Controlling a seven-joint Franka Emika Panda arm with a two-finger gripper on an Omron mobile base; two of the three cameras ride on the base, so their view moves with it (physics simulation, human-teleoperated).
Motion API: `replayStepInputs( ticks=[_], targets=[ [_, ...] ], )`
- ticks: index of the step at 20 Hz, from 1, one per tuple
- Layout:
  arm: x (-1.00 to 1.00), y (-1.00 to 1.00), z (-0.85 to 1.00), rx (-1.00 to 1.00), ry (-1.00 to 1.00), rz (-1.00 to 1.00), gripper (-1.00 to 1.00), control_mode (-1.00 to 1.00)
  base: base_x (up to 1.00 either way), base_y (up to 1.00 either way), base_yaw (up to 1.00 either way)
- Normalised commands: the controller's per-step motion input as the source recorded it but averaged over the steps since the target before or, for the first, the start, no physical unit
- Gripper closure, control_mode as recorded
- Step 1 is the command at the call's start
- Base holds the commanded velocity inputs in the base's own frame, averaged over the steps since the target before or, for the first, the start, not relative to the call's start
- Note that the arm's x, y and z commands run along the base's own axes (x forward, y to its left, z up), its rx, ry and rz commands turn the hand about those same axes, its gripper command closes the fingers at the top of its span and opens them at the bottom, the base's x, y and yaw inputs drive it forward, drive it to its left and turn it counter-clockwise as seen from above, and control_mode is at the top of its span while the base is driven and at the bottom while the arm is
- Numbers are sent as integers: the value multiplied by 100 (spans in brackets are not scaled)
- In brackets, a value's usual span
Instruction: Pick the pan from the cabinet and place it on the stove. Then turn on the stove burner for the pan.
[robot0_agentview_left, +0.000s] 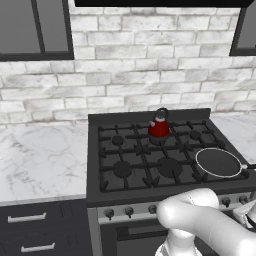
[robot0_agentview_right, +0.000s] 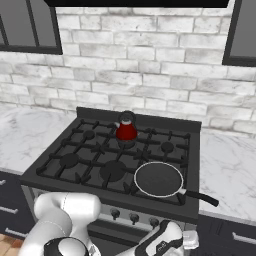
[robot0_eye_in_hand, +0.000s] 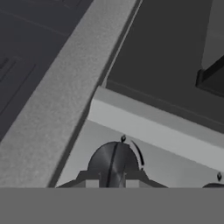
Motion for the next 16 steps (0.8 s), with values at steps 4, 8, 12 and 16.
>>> replayStepInputs(
  ticks=[4,8,12,16],
  targets=[
    [0,0,0,-6,1,0,100,-100,0,0,0],
    [-1,0,0,-13,1,0,100,-100,0,0,0],
    [-13,0,0,-19,0,0,100,-100,0,0,0],
    [-23,0,0,-27,0,0,100,-100,0,0,0]
  ],
)
